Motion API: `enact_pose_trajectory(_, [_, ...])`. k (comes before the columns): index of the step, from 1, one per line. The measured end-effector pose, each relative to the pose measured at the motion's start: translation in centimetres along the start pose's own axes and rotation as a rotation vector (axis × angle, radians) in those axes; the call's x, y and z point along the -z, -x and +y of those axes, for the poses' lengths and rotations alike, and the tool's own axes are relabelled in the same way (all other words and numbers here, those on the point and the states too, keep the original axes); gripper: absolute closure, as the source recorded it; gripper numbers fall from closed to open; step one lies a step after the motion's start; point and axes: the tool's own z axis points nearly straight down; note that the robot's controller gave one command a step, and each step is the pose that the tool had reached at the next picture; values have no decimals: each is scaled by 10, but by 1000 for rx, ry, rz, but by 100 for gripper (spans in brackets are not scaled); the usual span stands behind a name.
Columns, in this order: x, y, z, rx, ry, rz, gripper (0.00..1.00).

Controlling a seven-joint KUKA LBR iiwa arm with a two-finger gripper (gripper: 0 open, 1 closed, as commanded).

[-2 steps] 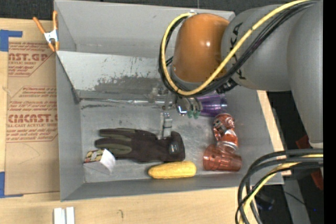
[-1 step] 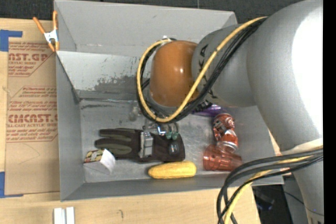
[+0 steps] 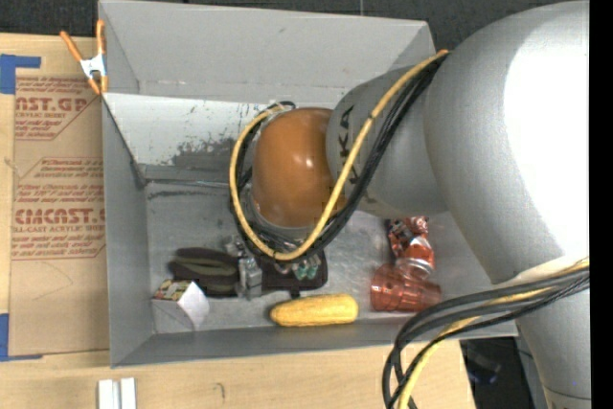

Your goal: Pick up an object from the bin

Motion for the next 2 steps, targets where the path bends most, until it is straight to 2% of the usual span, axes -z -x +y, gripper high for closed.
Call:
enact_pose_trajectory(1, [0, 0, 0, 0, 0, 0, 100])
enact_pose_trajectory(2, [137, 15, -15, 16, -1, -5, 100])
